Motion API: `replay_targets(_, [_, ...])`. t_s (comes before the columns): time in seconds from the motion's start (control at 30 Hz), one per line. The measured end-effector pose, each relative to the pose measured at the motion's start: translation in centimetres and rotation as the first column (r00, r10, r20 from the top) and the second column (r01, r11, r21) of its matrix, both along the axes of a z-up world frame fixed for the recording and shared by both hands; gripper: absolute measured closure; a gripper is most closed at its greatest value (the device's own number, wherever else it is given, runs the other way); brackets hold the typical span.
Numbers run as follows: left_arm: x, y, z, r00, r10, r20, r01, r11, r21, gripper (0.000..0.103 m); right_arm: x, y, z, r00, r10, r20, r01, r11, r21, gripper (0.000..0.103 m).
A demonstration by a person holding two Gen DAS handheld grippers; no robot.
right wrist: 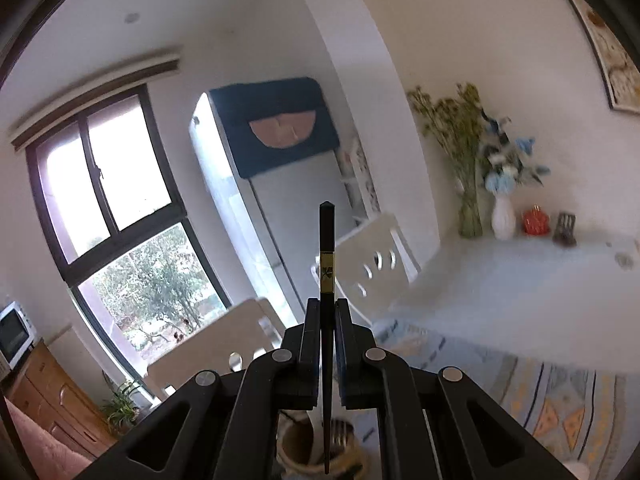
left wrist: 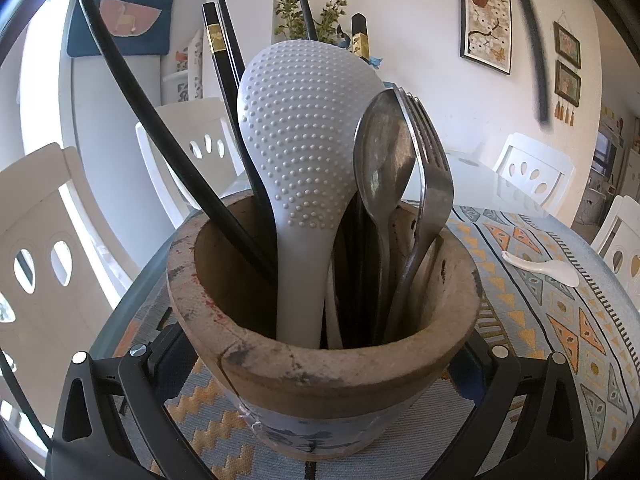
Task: Organize utensils
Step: 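Lower the chopstick into the holder and open the right gripper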
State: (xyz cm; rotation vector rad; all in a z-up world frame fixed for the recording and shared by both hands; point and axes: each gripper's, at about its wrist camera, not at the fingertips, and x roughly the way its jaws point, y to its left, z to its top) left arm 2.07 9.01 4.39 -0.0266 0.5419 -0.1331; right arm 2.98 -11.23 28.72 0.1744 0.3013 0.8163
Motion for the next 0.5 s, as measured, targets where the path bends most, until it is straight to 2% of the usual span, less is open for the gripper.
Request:
replay_targets(0.23, [-0.2,0.1,0.0,1.000,0.001,0.003,-0.001,1.000,-0.003,0.000,-0.1,3.0,0.4,0.997,0.024,0.070,-0.026,1.000,0.015,0.097])
replay_targets(0.5, [-0.5,0.1,0.1,1.000,0.000,0.013,0.000,1.000,-0.002,0.000,0.6,6.1,-1.5,0.995,0.082,0.047,-0.082,0.997,-0.005,0.097])
